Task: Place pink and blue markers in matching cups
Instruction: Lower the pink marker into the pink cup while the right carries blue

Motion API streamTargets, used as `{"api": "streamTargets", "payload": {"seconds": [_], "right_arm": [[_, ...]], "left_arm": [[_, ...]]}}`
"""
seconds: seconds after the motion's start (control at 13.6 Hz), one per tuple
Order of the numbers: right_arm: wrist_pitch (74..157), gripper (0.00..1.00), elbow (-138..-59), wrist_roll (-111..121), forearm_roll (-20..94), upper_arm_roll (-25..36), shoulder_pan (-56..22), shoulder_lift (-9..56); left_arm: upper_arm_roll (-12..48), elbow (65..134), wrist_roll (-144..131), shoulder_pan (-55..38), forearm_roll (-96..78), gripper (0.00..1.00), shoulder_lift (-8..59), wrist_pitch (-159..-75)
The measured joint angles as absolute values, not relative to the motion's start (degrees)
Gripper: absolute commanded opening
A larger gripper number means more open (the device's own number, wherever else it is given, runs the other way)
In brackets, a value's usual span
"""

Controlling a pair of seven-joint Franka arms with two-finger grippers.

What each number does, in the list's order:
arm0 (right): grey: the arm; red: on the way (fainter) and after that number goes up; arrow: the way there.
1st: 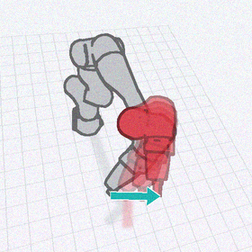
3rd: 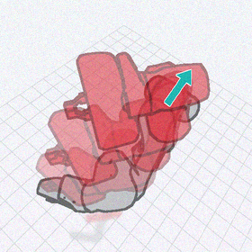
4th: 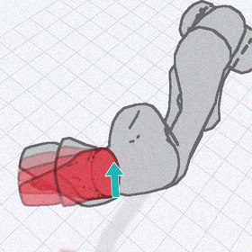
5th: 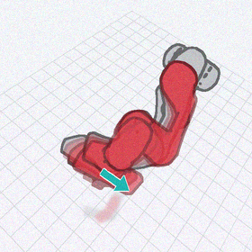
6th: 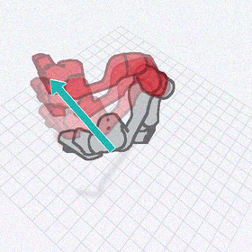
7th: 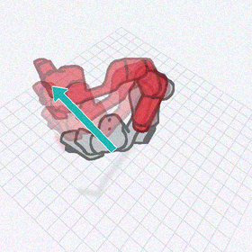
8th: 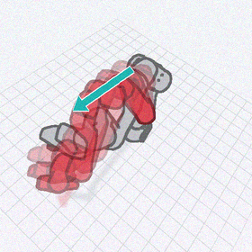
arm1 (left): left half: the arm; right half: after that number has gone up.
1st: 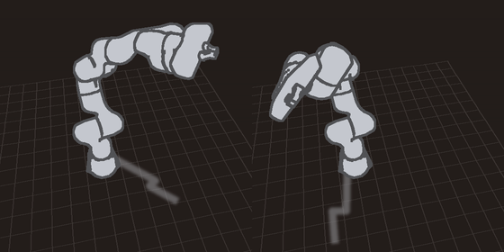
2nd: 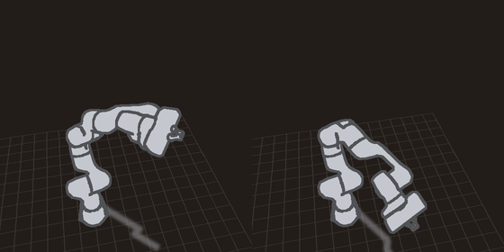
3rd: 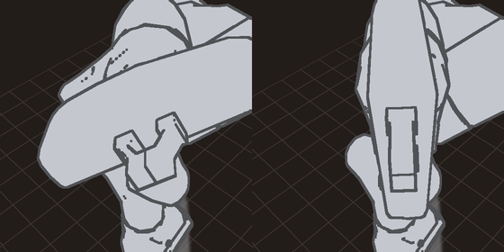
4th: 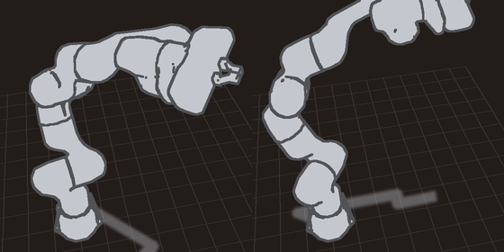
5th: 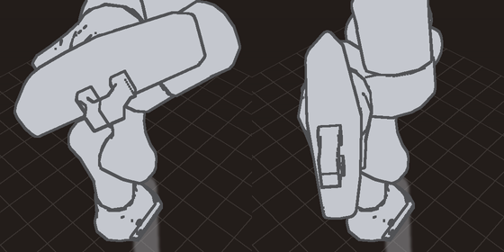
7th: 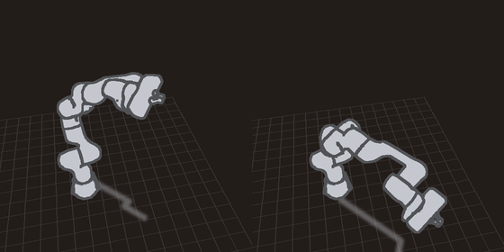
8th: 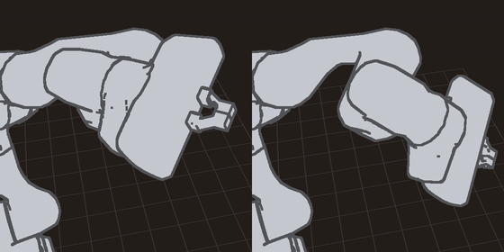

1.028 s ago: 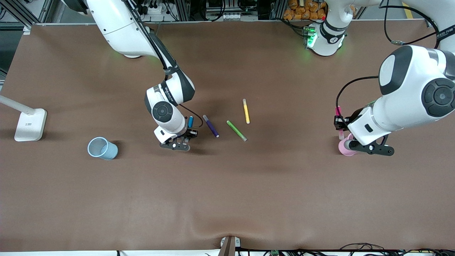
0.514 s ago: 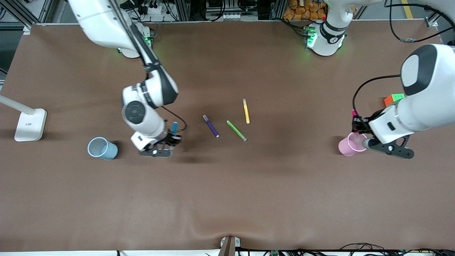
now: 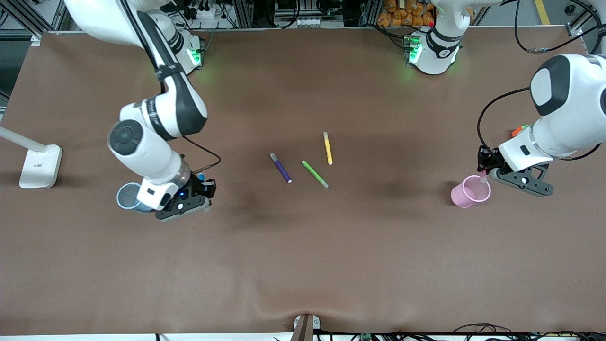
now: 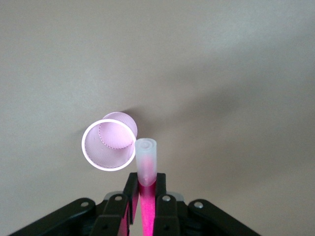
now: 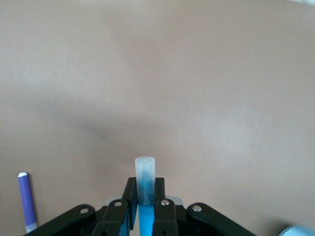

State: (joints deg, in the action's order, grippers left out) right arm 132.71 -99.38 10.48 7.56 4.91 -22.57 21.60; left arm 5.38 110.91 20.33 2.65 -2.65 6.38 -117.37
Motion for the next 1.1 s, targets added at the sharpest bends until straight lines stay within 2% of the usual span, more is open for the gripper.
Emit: {"api": "streamTargets", "payload": {"seconds": [0.29, 0.59, 0.95, 1.1], "right_arm": [[136.80, 0.03, -98.07, 21.06, 7.56, 4.98, -19.25, 18.68], [136.66, 0.03, -101.35, 30.79, 8.90, 4.95, -15.64, 13.69], [136.45, 0.04, -109.14, 57.24, 28.34, 4.99, -10.19, 11.35], [133.22, 0.04, -110.33, 68.35, 34.72, 5.02, -7.06, 11.34]], "left_arm": [[5.40, 117.77, 24.89, 3.12, -2.66, 0.00, 6.20, -131.98], [5.32, 120.12, 39.25, 6.61, -11.31, 0.00, 7.76, -137.45], [5.27, 120.17, 56.62, 9.84, -22.26, 0.00, 12.43, -138.54], [5.38, 119.82, 57.59, 9.83, -22.54, 0.00, 13.50, -139.11]]}}
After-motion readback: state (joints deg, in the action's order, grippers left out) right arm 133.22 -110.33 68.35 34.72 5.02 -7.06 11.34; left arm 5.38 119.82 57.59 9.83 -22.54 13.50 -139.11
